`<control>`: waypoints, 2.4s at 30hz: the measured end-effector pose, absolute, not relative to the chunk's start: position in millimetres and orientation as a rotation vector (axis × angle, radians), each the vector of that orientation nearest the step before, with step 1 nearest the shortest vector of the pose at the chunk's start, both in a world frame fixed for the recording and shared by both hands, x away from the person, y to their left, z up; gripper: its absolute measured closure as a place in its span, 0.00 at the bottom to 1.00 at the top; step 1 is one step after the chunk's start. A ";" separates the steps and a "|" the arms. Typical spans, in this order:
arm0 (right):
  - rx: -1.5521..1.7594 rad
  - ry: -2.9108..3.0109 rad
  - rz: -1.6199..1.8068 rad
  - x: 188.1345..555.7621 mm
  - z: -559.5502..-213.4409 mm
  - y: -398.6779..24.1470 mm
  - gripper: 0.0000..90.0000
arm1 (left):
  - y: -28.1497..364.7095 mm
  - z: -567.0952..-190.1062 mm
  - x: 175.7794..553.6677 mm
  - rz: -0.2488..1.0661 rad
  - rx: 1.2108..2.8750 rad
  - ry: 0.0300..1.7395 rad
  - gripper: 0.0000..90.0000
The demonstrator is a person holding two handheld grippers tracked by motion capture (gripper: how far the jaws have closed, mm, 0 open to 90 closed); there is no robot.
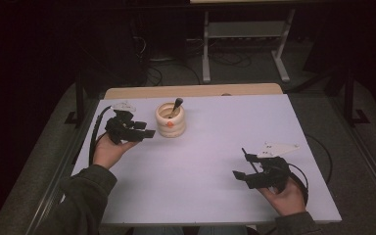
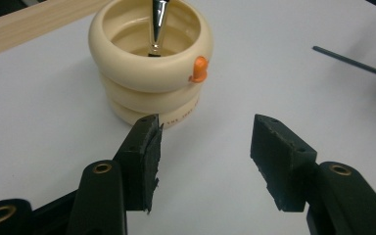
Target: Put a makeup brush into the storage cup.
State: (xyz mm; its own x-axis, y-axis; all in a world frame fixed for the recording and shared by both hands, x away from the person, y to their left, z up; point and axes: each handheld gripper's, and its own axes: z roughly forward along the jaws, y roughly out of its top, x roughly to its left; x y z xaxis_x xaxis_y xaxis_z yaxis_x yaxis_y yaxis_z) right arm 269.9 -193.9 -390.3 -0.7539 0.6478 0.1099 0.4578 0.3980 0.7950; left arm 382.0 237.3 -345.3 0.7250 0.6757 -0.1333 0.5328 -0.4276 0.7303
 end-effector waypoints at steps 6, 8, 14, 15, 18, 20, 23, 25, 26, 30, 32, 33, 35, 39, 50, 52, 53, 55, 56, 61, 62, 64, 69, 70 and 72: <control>0.989 2.433 1.275 268.5 -390.8 -198.0 0.28 | 237.8 -347.7 373.7 0.225 2.140 0.887 0.47; 0.987 2.431 1.274 268.9 -391.3 -199.5 0.28 | 237.1 -348.0 371.0 0.230 2.143 0.878 0.46; 1.009 2.431 1.270 268.9 -391.9 -203.2 0.28 | 237.0 -348.2 364.4 0.225 2.121 0.867 0.43; 1.008 2.430 1.269 269.1 -392.0 -203.4 0.28 | 236.9 -348.7 363.5 0.221 2.113 0.872 0.43; 1.012 2.432 1.265 269.4 -392.0 -203.7 0.28 | 238.6 -350.1 360.1 0.218 2.107 0.866 0.43; 1.013 2.433 1.263 269.6 -392.4 -203.9 0.28 | 238.7 -351.4 356.9 0.223 2.110 0.866 0.42; 1.020 2.436 1.271 269.8 -393.1 -204.5 0.28 | 239.2 -356.2 352.0 0.227 2.106 0.866 0.42; 1.018 2.434 1.269 269.5 -393.1 -204.6 0.28 | 240.5 -358.4 349.8 0.225 2.113 0.868 0.42; 1.017 2.434 1.268 269.3 -393.0 -204.5 0.28 | 240.8 -359.4 349.0 0.225 2.111 0.867 0.41; 1.018 2.433 1.258 268.4 -392.0 -205.8 0.28 | 241.2 -359.6 344.5 0.229 2.102 0.861 0.41; 1.027 2.432 1.247 268.4 -391.7 -207.4 0.28 | 241.4 -359.2 342.1 0.236 2.101 0.849 0.41; 1.040 2.428 1.242 268.2 -391.5 -208.1 0.28 | 241.3 -359.3 340.2 0.236 2.099 0.849 0.40; 1.042 2.422 1.236 268.4 -391.3 -210.8 0.28 | 240.8 -361.6 336.2 0.223 2.076 0.847 0.40; 1.072 2.409 1.235 267.3 -390.9 -215.1 0.28 | 238.4 -364.8 328.5 0.223 2.080 0.834 0.39; 1.139 2.398 1.150 262.0 -392.8 -220.7 0.32 | 229.1 -374.0 302.5 0.213 2.061 0.806 0.37; 1.172 2.396 1.134 261.7 -394.7 -223.8 0.33 | 227.3 -376.4 298.2 0.215 2.048 0.804 0.37; 1.178 2.396 1.125 262.2 -395.3 -225.3 0.33 | 226.2 -378.1 295.7 0.212 2.049 0.804 0.37; 1.219 2.390 1.115 262.3 -396.9 -228.0 0.34 | 224.9 -380.8 292.7 0.207 2.050 0.793 0.37; 1.236 2.385 1.114 263.0 -397.9 -229.6 0.35 | 224.6 -381.7 291.6 0.210 2.057 0.790 0.37; 1.272 2.389 1.072 265.8 -401.0 -231.3 0.38 | 224.4 -388.1 284.8 0.220 2.052 0.780 0.37; 1.280 2.390 1.059 266.3 -401.4 -231.0 0.40 | 225.0 -389.4 283.9 0.219 2.046 0.777 0.37; 1.294 2.392 1.029 268.5 -402.4 -230.4 0.42 | 224.8 -392.1 283.3 0.210 2.046 0.780 0.37; 1.326 2.410 0.957 275.7 -407.0 -226.2 0.50 | 225.1 -398.8 281.0 0.203 2.064 0.786 0.37; 1.335 2.415 0.944 277.5 -408.0 -225.1 0.52 | 225.4 -398.9 281.1 0.206 2.067 0.782 0.37; 1.356 2.418 0.908 280.5 -410.3 -222.6 0.55 | 225.7 -398.2 280.9 0.212 2.065 0.770 0.37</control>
State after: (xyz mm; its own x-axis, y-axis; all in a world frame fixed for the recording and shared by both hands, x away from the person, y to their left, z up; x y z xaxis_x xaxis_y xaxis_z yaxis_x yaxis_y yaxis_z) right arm 280.5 -222.6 -410.3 -0.5483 0.8301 0.1015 0.6916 0.3819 0.6130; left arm 280.9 225.7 -398.2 0.7918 0.5956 -0.1354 0.4421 -0.4060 0.7998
